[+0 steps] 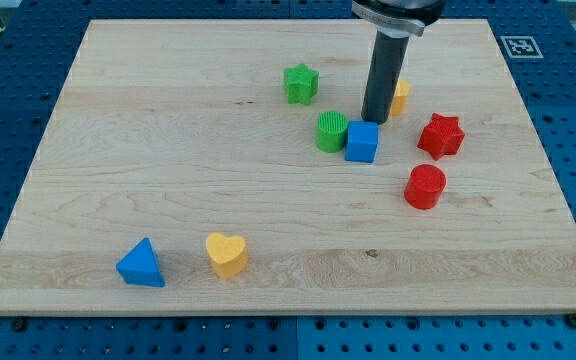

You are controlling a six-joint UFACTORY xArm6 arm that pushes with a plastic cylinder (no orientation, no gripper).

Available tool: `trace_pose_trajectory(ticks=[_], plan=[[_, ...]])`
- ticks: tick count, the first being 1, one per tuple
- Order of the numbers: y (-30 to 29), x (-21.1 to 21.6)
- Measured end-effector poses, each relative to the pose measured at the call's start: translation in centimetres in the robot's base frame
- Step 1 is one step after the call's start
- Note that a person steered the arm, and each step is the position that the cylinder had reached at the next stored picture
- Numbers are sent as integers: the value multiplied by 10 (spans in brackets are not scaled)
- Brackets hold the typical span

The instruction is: Push the blue cube to the bottom center of the board

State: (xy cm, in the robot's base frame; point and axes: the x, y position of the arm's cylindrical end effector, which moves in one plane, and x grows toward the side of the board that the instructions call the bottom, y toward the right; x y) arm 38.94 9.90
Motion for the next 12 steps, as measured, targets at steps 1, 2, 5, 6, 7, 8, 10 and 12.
trace_pose_trajectory(ticks=[1, 2, 5, 6, 7, 8, 10, 12], plan=[[-15, 0], [-23, 8], [-24, 44], [-3, 44], [17, 44], [18, 44], [18, 66], [8, 74]])
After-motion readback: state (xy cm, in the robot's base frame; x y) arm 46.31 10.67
